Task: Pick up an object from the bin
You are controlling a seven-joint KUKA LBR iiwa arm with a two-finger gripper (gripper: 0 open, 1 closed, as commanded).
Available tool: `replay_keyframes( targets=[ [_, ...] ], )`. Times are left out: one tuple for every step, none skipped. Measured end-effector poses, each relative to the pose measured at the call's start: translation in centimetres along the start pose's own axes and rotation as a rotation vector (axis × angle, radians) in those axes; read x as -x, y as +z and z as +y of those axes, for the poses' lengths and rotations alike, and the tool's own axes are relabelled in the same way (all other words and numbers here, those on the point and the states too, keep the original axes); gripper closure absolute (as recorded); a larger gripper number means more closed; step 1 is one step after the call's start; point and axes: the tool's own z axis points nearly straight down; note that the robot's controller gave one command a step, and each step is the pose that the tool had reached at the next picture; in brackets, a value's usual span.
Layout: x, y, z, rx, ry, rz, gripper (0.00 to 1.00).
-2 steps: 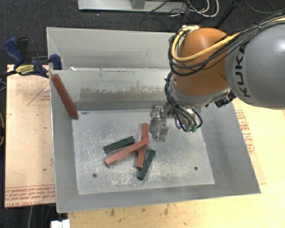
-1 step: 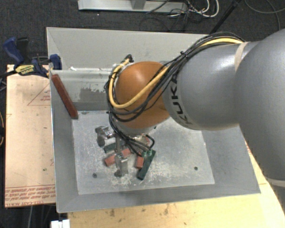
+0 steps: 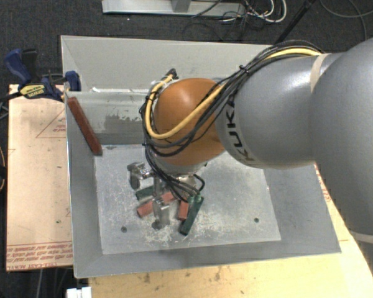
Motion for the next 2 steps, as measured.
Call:
replay_keyframes(
  targets=[
    [1.82,7.81,-8.59,-0.003,-0.105,-0.007,1.0],
    [1.83,7.81,-8.58,-0.003,-0.105,-0.007,1.0]
  ],
)
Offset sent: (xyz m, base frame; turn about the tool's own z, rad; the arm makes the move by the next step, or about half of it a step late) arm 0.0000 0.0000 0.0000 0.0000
